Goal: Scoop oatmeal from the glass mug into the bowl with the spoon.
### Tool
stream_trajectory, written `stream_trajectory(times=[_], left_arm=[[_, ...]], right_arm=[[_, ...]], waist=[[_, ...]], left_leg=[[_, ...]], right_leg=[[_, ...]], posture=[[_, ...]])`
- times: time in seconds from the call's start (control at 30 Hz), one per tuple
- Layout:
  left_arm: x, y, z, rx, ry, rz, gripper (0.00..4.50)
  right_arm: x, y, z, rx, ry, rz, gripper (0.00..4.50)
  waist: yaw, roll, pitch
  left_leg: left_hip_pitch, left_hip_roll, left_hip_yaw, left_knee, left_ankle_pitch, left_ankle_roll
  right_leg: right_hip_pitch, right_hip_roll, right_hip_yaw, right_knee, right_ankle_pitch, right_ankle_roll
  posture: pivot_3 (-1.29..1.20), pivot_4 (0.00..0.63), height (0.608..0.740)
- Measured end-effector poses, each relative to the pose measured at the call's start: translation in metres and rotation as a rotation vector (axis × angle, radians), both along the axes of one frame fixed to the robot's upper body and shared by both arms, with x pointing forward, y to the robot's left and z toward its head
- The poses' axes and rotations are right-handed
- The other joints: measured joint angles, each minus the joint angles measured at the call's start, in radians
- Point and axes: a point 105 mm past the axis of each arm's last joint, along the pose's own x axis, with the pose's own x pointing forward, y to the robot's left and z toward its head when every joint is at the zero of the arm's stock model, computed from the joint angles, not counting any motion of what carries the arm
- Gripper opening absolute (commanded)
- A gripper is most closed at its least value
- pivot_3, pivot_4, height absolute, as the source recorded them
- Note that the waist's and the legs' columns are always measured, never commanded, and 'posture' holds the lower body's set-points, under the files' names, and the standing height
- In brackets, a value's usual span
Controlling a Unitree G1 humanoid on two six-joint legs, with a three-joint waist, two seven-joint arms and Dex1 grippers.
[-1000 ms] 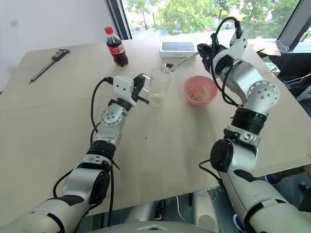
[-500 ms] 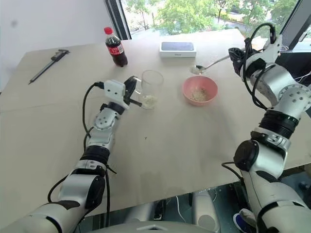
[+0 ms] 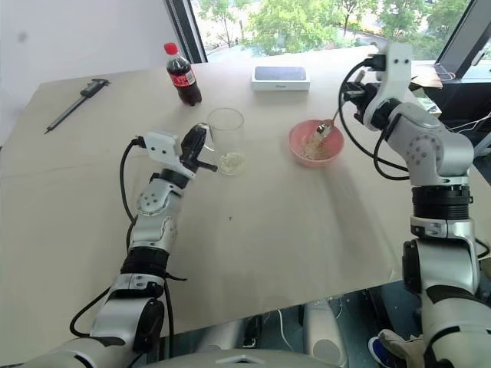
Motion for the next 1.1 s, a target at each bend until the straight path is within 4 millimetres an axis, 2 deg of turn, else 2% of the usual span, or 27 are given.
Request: stream_trajectory(times=[0.17,0.27,0.33,0.47,0.57,0.63,0.67,0.77,0.87,0.97,1.07,1.1], left_arm=[[-0.004,0.000,-0.001,-0.018,0.007,-0.006,0.02],[-0.006,0.000,-0.003,-0.018,0.013,-0.006,0.02],[-0.006,0.000,-0.004,-0.016,0.016,-0.009,0.02],[-0.008,-0.001,-0.008,-0.003,0.024,-0.016,0.02],[-0.008,-0.002,-0.008,0.001,0.021,-0.017,0.02],[-0.008,-0.002,-0.009,0.003,0.019,-0.015,0.02],[-0.008,-0.002,-0.010,0.007,0.018,-0.014,0.02],[-0.008,-0.002,-0.014,0.013,0.025,-0.013,0.02],[-0.008,-0.003,-0.017,0.014,0.028,-0.017,0.02],[-0.009,-0.005,-0.016,0.016,0.017,-0.024,0.02],[-0.009,-0.005,-0.015,0.018,0.012,-0.030,0.02],[-0.009,-0.006,-0.015,0.016,0.012,-0.030,0.00]], right_arm=[[-0.010,0.018,-0.007,-0.234,-0.090,0.117,0.00],[-0.009,0.018,-0.009,-0.215,-0.082,0.116,0.00],[-0.004,0.017,-0.003,-0.036,-0.034,0.098,0.00],[-0.003,0.022,0.036,0.340,0.022,0.133,0.00],[-0.017,0.043,0.066,0.525,0.065,0.274,0.00],[-0.024,0.059,0.070,0.588,0.121,0.351,0.00],[-0.029,0.073,0.066,0.607,0.173,0.408,0.00],[-0.036,0.087,0.060,0.583,0.210,0.441,0.00],[-0.043,0.108,0.038,0.482,0.260,0.471,0.00],[-0.044,0.120,0.019,0.412,0.302,0.475,0.00],[-0.044,0.129,0.009,0.355,0.311,0.477,0.00],[-0.045,0.130,0.008,0.346,0.309,0.478,0.35]], waist=[[0.002,0.000,0.000],[0.003,0.000,0.000],[0.002,-0.001,0.000],[0.002,0.000,0.000],[0.003,0.000,0.000],[0.003,0.000,0.000],[0.003,0.000,0.000],[0.003,0.000,0.000],[-0.001,0.000,-0.001],[-0.001,0.000,-0.001],[-0.002,0.000,-0.001],[-0.002,0.000,-0.001]], left_leg=[[0.000,0.000,0.000,0.000,0.000,0.000],[0.000,0.000,0.000,0.000,0.000,0.000],[0.001,0.000,0.000,0.001,0.000,0.000],[0.000,0.000,0.000,0.001,0.000,-0.001],[0.000,0.000,0.000,0.000,0.000,0.000],[0.000,0.000,0.000,0.000,0.000,0.000],[0.000,0.000,0.000,0.000,0.000,0.000],[0.000,0.000,-0.001,0.000,0.000,0.000],[0.000,0.000,0.000,0.000,0.000,0.000],[0.000,0.000,0.000,0.001,0.000,0.000],[0.000,-0.001,0.000,0.001,0.000,0.000],[0.000,-0.001,0.000,0.001,0.000,0.000]], right_leg=[[0.000,0.000,0.000,-0.002,0.000,0.000],[0.000,0.000,0.000,-0.002,0.000,0.000],[0.000,0.000,0.001,-0.001,0.000,0.000],[-0.002,0.000,0.002,0.001,0.000,0.000],[-0.002,-0.001,0.001,0.002,0.000,0.000],[-0.001,-0.001,0.001,0.003,0.000,0.000],[-0.001,-0.001,0.001,0.003,0.000,0.000],[-0.002,-0.001,0.001,0.003,0.000,0.000],[-0.001,-0.001,0.001,0.004,0.000,0.000],[-0.002,-0.001,0.001,0.003,0.000,0.000],[-0.002,-0.001,0.001,0.003,0.000,0.000],[-0.002,-0.001,0.001,0.003,0.000,0.000]], posture=[[0.00,0.150,0.740],[0.00,0.150,0.740],[0.00,0.150,0.740],[0.00,0.150,0.740],[0.00,0.150,0.740],[0.00,0.150,0.740],[0.00,0.150,0.740],[0.00,0.150,0.740],[0.00,0.150,0.740],[0.00,0.150,0.740],[0.00,0.150,0.740],[0.00,0.150,0.740]])
